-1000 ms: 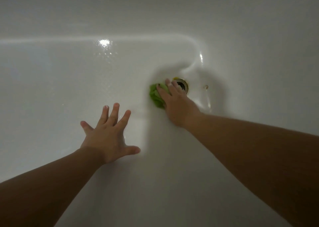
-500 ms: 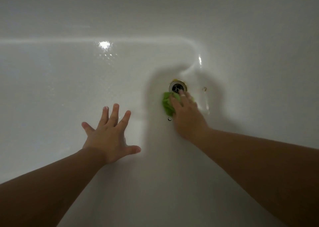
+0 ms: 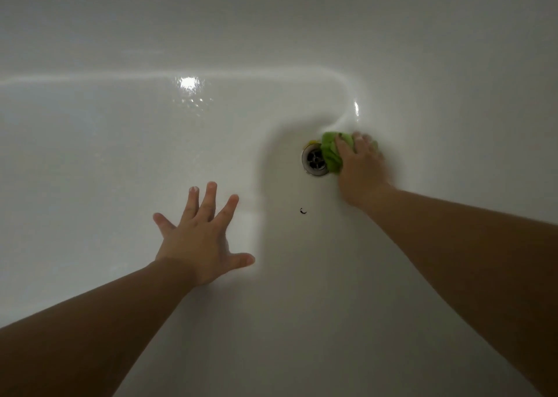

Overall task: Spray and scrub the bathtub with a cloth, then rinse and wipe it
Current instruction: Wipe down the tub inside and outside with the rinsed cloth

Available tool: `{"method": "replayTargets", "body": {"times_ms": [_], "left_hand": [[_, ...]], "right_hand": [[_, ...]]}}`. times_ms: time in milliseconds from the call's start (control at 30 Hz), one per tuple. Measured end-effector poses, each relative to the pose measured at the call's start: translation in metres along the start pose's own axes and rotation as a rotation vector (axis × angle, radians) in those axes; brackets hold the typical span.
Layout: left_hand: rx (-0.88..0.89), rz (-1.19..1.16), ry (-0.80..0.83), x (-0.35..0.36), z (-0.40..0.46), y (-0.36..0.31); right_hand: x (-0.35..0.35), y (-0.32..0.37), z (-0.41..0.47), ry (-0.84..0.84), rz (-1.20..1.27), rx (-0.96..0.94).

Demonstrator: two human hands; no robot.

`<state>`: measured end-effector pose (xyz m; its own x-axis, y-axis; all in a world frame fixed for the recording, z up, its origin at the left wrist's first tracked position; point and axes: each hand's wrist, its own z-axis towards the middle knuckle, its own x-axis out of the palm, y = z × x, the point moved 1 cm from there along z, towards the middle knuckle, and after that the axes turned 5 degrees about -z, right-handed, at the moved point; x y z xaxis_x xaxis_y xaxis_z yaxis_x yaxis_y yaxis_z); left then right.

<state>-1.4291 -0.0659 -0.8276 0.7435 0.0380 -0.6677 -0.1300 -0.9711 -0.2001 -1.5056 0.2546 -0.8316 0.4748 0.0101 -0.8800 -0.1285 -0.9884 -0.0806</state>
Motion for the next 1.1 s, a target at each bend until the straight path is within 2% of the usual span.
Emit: {"method": "replayTargets", "body": {"times_ms": [167,333,433,500,700,867,1100], "left_hand": [[0.004,-0.118,0.112,-0.012,-0.012,-0.007],[0.071,-0.174,0.325,-0.027,-0.036,-0.005],[0.067,-0.195,0.348,-0.047,-0.061,-0.003],[0.023,-0.213,0.326,-0.063,-0.082,0.001],[-0.111,-0.342,0.266,-0.136,-0.154,0.021],[-0.211,-0.540,0.111,-0.219,-0.240,0.023],[-0.212,-0.774,-0.106,-0.318,-0.380,-0.006]], "right_hand": [[0.013,0.034,-0.055,0.154,0.164,0.062],[0.001,0.069,-0.091,0.348,0.073,-0.111],[-0.013,0.087,-0.112,0.456,0.095,-0.211],[-0.030,0.096,-0.128,0.474,0.147,-0.207],[-0.130,0.115,-0.176,0.348,0.455,-0.105],[-0.246,0.136,-0.229,0.324,0.666,-0.094],[-0.410,0.159,-0.324,0.279,1.000,-0.175]]}}
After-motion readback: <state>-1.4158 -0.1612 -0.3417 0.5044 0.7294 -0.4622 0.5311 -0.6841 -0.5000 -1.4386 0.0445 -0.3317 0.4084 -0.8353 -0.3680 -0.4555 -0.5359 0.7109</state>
